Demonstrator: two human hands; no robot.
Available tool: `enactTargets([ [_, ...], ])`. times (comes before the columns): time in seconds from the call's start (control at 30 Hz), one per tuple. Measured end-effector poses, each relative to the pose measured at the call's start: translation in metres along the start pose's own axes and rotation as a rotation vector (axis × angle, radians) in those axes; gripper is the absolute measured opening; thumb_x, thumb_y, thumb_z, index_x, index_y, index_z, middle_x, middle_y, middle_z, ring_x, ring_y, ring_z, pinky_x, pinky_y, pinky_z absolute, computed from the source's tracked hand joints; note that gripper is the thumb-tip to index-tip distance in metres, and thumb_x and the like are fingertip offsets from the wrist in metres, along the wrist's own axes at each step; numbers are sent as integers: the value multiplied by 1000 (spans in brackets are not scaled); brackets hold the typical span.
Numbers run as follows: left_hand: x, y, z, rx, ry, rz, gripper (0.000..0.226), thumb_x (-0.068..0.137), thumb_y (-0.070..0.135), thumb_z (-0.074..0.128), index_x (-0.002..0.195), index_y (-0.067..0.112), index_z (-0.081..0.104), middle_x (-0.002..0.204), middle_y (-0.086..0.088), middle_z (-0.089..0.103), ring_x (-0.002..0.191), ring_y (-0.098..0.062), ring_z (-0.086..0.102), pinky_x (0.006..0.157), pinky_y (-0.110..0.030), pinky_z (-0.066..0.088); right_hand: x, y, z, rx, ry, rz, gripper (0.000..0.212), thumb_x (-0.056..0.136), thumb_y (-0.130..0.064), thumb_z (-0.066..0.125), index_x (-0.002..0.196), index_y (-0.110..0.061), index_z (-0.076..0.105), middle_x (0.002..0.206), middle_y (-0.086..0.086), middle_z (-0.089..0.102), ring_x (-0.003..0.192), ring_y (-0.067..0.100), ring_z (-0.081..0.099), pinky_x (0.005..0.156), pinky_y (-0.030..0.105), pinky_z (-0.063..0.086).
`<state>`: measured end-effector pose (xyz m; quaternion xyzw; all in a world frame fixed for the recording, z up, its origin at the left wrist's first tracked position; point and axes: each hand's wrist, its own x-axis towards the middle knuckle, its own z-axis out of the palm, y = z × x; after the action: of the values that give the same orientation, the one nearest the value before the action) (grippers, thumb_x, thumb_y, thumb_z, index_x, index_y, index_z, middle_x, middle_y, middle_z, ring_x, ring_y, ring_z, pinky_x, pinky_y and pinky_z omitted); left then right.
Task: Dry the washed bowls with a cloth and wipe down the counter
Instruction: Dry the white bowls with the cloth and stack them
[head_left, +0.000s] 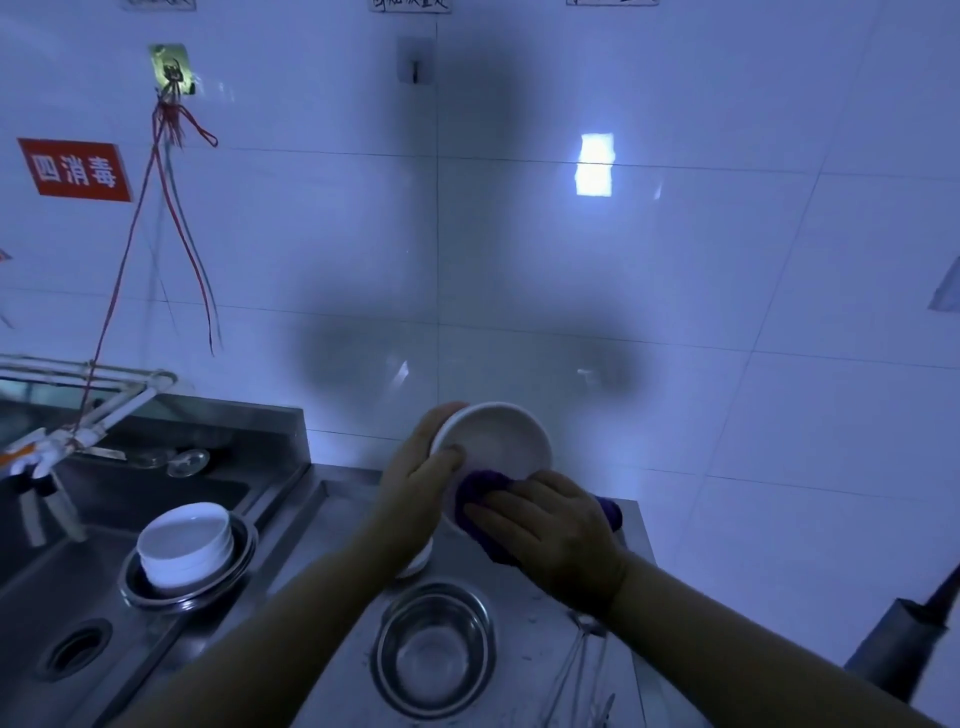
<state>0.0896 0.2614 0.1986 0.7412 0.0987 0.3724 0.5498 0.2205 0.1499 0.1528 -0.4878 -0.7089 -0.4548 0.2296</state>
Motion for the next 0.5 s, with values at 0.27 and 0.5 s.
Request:
enactTargets([
  [0.27, 14, 5, -22, 84, -247, -277, 35, 68, 26, 54, 102, 34, 61, 100, 2, 63, 85, -12, 59, 64, -21, 49, -4, 21, -5, 13, -125, -193, 11, 90, -15, 65, 95, -12, 74, 94, 6, 71, 79, 20, 66, 76, 33, 53],
  [0.5, -3, -16, 13, -53, 201, -39, 34, 95, 8, 42, 123, 27, 44, 111, 13, 51, 90, 9, 54, 71, -11, 51, 11, -27, 22, 71, 44, 338, 28, 91, -31, 61, 114, -14, 61, 103, 4, 72, 91, 16, 66, 85, 30, 51],
])
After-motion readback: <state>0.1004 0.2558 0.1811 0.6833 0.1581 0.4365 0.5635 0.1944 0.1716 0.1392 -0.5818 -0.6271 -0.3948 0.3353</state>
